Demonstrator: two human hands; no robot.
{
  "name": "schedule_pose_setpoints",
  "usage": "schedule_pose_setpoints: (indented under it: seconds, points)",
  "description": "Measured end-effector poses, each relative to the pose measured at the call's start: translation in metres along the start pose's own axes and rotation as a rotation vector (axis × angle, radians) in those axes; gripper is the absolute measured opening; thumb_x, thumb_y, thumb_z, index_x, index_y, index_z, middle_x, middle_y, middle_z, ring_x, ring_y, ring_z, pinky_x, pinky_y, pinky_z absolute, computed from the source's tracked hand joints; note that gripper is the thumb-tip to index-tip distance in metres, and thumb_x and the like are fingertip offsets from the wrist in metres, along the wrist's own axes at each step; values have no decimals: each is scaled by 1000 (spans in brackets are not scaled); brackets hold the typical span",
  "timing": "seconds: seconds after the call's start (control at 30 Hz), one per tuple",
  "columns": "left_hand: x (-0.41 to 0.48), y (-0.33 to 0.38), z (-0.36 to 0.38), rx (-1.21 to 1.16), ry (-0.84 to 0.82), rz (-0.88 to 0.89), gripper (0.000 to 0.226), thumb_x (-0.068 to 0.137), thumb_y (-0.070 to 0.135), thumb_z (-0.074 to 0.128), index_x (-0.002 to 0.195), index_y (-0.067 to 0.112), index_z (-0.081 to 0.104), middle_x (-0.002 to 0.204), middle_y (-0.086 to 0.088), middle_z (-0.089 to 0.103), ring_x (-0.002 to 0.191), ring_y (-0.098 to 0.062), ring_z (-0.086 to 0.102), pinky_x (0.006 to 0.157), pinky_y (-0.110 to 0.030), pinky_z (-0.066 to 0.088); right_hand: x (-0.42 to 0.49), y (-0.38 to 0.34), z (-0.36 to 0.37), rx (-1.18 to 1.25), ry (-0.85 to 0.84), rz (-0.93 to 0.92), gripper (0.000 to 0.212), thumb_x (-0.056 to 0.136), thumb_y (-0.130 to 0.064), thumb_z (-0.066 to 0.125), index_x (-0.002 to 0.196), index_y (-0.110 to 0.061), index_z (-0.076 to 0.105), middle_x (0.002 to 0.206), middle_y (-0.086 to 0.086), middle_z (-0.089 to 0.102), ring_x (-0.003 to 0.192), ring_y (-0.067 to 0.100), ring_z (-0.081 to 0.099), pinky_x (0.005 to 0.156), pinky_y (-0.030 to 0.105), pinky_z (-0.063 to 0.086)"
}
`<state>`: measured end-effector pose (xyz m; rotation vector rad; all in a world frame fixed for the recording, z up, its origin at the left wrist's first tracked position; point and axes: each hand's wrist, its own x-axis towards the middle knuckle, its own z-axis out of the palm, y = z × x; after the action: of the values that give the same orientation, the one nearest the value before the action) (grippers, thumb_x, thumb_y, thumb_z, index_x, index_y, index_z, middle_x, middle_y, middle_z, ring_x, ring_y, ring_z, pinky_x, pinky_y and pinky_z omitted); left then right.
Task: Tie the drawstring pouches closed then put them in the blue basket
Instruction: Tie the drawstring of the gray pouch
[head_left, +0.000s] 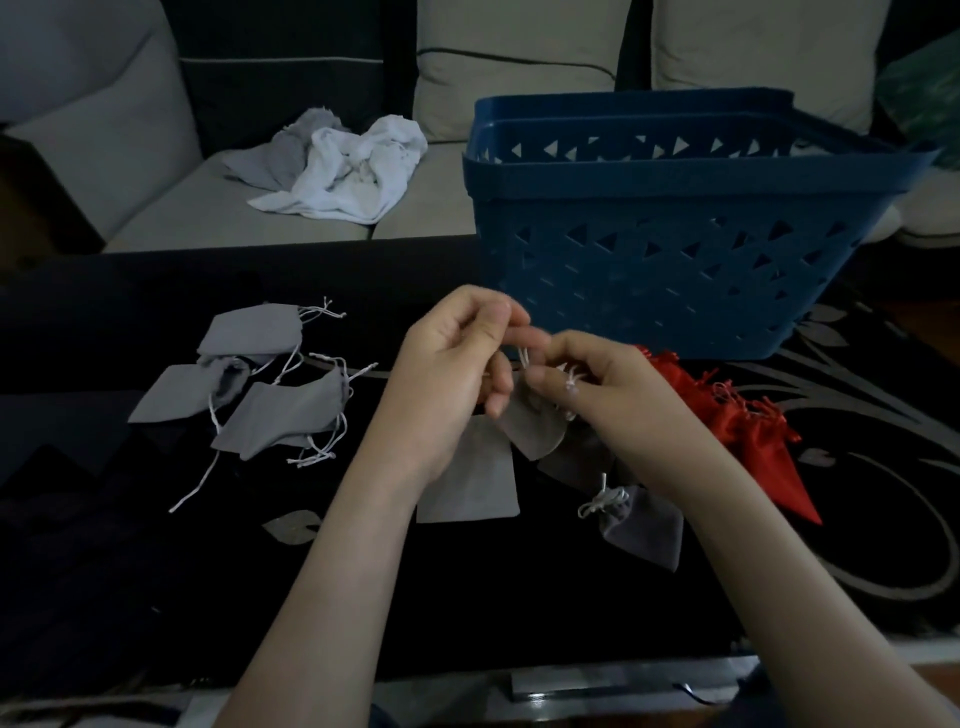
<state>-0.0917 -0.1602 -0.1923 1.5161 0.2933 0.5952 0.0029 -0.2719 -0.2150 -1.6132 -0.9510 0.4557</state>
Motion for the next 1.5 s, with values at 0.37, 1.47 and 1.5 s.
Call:
schedule_pose_setpoints:
  seconds: [0.37, 1.47, 1.5]
  points:
    - [2, -10, -4, 450, 108, 152, 12, 88, 15, 65, 98, 19, 60, 80, 10, 70, 67, 7, 61, 63, -7, 41, 1, -3, 8, 391, 91, -18, 8, 88, -9, 60, 82, -13, 63, 75, 1, 57, 66, 8, 49, 61, 19, 39]
    - [-3, 3, 9, -84, 81, -98, 16, 94, 10, 53, 87, 3, 66, 47, 10, 57, 39, 3, 48, 42, -8, 37, 0, -3, 2, -20, 189, -55, 19, 88, -18, 65, 106, -21, 62, 84, -2, 68, 82, 36, 57, 79, 43, 47]
    - [-4, 7, 10, -171, 72, -133, 17, 95, 9, 51, 89, 0, 64, 48, 8, 58, 37, 2, 48, 40, -8, 37, -1, -2, 1, -70, 170, -40, 15, 88, -20, 65, 103, -23, 64, 84, -2, 69, 85, 31, 61, 82, 44, 48]
